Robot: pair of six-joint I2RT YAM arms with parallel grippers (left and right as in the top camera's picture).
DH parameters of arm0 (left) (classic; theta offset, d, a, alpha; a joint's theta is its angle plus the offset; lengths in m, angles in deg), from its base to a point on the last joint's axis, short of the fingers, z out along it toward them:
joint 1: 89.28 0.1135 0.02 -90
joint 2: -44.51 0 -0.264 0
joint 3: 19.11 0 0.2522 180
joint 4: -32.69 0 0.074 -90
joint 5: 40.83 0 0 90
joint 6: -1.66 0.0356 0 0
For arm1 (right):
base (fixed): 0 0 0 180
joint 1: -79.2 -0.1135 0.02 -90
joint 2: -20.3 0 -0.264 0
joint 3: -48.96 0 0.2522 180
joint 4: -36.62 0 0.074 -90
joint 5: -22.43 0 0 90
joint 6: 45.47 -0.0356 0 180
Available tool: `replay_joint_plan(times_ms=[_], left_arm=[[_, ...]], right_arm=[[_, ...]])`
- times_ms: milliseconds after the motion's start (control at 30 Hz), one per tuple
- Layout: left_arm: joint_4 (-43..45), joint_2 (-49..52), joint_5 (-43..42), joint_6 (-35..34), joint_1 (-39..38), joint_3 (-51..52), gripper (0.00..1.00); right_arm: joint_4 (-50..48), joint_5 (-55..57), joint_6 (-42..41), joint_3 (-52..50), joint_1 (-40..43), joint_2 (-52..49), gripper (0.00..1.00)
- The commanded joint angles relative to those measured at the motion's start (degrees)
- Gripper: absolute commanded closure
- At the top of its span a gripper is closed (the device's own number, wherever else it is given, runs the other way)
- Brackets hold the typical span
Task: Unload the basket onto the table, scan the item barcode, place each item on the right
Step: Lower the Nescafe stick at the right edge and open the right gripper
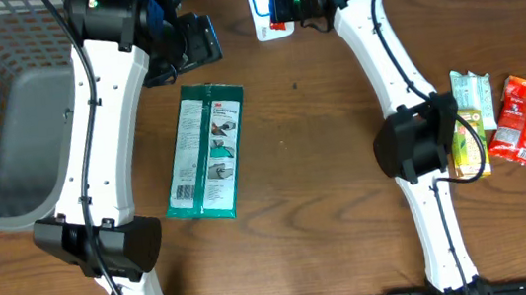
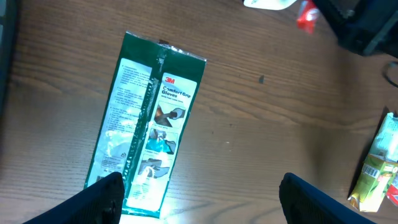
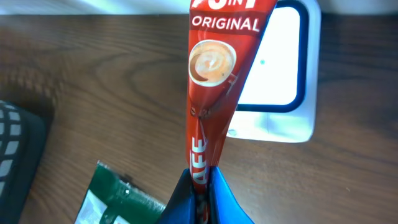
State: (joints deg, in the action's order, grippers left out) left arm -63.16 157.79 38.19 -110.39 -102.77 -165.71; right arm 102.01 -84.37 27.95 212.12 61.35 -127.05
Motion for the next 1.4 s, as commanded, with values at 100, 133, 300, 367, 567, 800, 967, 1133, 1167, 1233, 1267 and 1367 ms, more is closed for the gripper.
replay_joint_plan(times_ms=[100, 133, 300, 367, 567, 800, 967, 1133, 1167, 1233, 1267, 1367], left_arm=[[-0.13, 0.22, 0.57, 0.74, 0.2, 0.22, 0.2], [-0.15, 0.2, 0.57, 0.76, 0.2, 0.22, 0.2], [-0.13, 0.22, 0.57, 0.74, 0.2, 0.22, 0.2], [-0.15, 0.22, 0.59, 0.74, 0.2, 0.22, 0.2], [-0.15, 0.22, 0.57, 0.74, 0.2, 0.22, 0.2], [-0.15, 0.2, 0.57, 0.74, 0.2, 0.22, 0.2], [-0.15, 0.2, 0.57, 0.74, 0.2, 0.22, 0.2], [-0.15, 0.2, 0.57, 0.74, 0.2, 0.22, 0.19], [-0.15, 0.22, 0.57, 0.74, 0.2, 0.22, 0.2], [-0.15, 0.2, 0.57, 0.74, 0.2, 0.22, 0.2], [-0.15, 0.2, 0.57, 0.74, 0.2, 0.22, 0.2], [-0.15, 0.2, 0.57, 0.74, 0.2, 0.22, 0.2]], right_arm=[[-1.55, -0.66, -2.23, 0.55, 0.35, -5.75, 0.99], [-1.84, -0.66, -2.19, 0.55, 0.35, -6.4, 0.99], [-2.84, -0.61, -0.15, 0.52, 0.33, -7.5, 0.99], [-2.95, -0.66, -0.04, 0.55, 0.44, -7.02, 0.99], [3.37, -3.32, -0.04, 0.61, 2.54, -0.35, 0.99], [22.6, -2.12, 5.33, 0.61, 7.74, 17.81, 0.99], [34.53, 5.81, 10.05, 0.61, 11.74, 27.47, 0.99], [43.74, 14.21, 16.96, 0.61, 16.48, 30.8, 0.99], [45.42, 15.54, 17.86, 0.55, 17.25, 30.75, 0.99], [45.66, 19.78, 19.1, -1.53, 18.8, 30.53, 0.99], [45.66, 22.14, 19.08, -2.73, 19.52, 30.53, 0.99], [45.66, 29.46, 20.15, -8.74, 21.24, 30.4, 0.99]])
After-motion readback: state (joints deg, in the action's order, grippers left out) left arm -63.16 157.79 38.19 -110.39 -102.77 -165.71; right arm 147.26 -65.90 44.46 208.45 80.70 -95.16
